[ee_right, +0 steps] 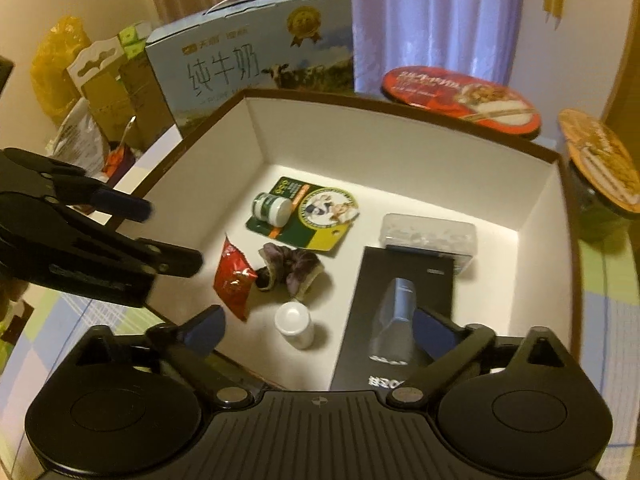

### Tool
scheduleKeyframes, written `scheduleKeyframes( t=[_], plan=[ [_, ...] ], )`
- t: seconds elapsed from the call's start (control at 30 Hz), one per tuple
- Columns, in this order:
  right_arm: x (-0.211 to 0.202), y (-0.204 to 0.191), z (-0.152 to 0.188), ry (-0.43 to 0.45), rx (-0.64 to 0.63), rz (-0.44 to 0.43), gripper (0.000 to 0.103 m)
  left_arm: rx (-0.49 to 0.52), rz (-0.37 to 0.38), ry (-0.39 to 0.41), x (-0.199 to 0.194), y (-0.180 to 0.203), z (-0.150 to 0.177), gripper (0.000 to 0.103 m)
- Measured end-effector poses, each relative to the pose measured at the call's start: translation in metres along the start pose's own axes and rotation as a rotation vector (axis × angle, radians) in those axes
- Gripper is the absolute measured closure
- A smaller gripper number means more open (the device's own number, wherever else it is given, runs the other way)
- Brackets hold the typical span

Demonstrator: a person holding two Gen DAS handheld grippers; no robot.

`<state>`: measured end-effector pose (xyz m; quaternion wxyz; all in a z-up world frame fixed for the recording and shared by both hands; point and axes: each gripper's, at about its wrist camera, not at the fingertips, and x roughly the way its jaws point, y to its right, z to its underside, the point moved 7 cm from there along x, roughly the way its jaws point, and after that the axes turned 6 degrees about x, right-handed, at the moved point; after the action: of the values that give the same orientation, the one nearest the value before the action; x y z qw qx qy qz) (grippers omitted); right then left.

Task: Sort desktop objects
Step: 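Release both items in the box and withdraw both tools toward the table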

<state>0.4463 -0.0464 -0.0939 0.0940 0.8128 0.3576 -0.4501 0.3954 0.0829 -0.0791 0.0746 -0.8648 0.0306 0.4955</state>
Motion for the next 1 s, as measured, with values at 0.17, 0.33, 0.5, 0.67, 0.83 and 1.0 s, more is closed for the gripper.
scheduleKeyframes(
  t=[0.17, 0.33, 0.5, 0.67, 0.83, 1.0],
  plan=[
    [-0.014, 0.006, 0.001, 0.033, 0.021, 0.040, 0.002, -0.012, -0.037, 0.021, -0.014, 0.000, 0.002, 0.023],
    [-0.031, 0.016, 0.000, 0.079, 0.058, 0.078, 0.002, -0.011, -0.067, 0.051, -0.030, 0.004, 0.004, 0.020],
    [-0.053, 0.026, 0.001, 0.128, 0.109, 0.095, 0.002, -0.014, -0.068, 0.070, -0.046, 0.010, 0.008, 0.020],
    [-0.075, 0.031, 0.008, 0.164, 0.135, 0.097, 0.002, -0.022, -0.068, 0.086, -0.063, 0.016, 0.015, 0.016],
    [-0.094, 0.034, 0.022, 0.188, 0.141, 0.101, 0.002, -0.025, -0.073, 0.103, -0.080, 0.020, 0.024, 0.015],
    [-0.106, 0.034, 0.038, 0.207, 0.117, 0.125, 0.002, -0.039, -0.082, 0.113, -0.092, 0.023, 0.036, 0.015]
  ],
)
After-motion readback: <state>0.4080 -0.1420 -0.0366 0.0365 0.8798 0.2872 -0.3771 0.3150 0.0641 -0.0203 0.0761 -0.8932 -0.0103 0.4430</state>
